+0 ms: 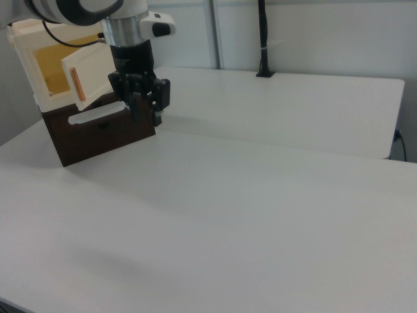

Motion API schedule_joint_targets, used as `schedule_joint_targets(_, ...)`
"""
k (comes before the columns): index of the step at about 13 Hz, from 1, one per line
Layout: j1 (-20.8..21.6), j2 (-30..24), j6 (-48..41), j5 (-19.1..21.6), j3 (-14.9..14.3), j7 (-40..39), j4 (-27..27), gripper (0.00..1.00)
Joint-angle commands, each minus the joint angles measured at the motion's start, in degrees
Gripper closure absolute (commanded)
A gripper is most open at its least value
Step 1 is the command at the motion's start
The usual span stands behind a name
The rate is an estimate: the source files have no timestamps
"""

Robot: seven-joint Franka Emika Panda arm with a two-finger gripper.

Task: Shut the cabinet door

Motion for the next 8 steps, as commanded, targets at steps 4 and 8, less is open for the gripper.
schedule_joint_targets(4, 8.99, 3.85, 1.48, 0.93, -0.98, -14.51, 3.19, 0.93)
schedule_joint_targets(8, 13.13, 5.71, 13.76, 2.16, -1.42, -19.86, 4.95, 0.97)
